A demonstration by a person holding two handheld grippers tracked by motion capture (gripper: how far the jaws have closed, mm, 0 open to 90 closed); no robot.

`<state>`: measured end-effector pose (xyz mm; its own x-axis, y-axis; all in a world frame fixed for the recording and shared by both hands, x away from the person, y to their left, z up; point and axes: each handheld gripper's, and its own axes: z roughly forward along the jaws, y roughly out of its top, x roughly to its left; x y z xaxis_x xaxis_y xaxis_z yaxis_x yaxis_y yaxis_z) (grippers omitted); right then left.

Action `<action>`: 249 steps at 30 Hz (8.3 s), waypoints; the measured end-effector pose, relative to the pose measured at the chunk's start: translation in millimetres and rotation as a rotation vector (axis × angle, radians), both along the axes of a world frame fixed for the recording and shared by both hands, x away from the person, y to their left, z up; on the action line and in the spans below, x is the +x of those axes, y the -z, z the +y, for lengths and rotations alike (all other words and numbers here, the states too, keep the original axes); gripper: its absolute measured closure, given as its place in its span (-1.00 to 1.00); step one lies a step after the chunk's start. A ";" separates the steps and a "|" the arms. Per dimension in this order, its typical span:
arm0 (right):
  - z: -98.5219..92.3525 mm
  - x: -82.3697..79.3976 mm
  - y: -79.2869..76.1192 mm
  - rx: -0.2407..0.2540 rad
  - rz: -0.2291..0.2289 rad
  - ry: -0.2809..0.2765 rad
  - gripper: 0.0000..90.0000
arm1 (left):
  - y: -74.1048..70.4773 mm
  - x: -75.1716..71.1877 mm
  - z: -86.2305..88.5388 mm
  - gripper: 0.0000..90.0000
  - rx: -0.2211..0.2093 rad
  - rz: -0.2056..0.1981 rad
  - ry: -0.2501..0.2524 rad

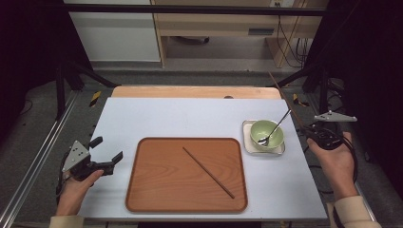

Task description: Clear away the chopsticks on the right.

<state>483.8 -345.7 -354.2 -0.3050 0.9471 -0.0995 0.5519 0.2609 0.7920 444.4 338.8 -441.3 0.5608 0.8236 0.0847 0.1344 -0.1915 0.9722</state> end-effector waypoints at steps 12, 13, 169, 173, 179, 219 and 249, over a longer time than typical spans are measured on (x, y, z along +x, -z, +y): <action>58.9 -21.0 -4.6 0.076 0.039 -0.140 0.88 | -2.6 -1.1 2.2 -0.93 -0.007 -0.008 -0.002; 63.5 -22.6 -3.4 0.077 0.040 -0.148 0.88 | -3.0 -1.3 2.2 -0.93 -0.007 -0.011 -0.002; 129.1 -75.8 94.1 0.147 -0.032 -0.312 -0.81 | 20.8 40.3 -235.5 0.99 0.405 0.412 0.283; 129.3 -75.6 94.7 0.145 -0.032 -0.313 -0.81 | 24.7 44.1 -238.2 1.00 0.399 0.419 0.283; 128.6 -75.8 94.6 0.148 -0.026 -0.313 -0.81 | 28.7 47.6 -244.0 1.00 0.421 0.418 0.282; 133.0 -74.4 99.5 0.161 0.009 -0.318 -0.82 | 27.7 58.4 -303.1 1.00 0.443 0.390 0.432; 125.1 -73.4 97.4 0.172 -0.009 -0.300 -0.86 | 27.2 20.2 -297.6 1.00 0.471 0.408 0.513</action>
<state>410.4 -220.6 -451.6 -0.5722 0.8186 0.0501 0.4634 0.2723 0.8433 464.6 41.2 -468.5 0.9209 0.3844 0.0654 0.2459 -0.7028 0.6675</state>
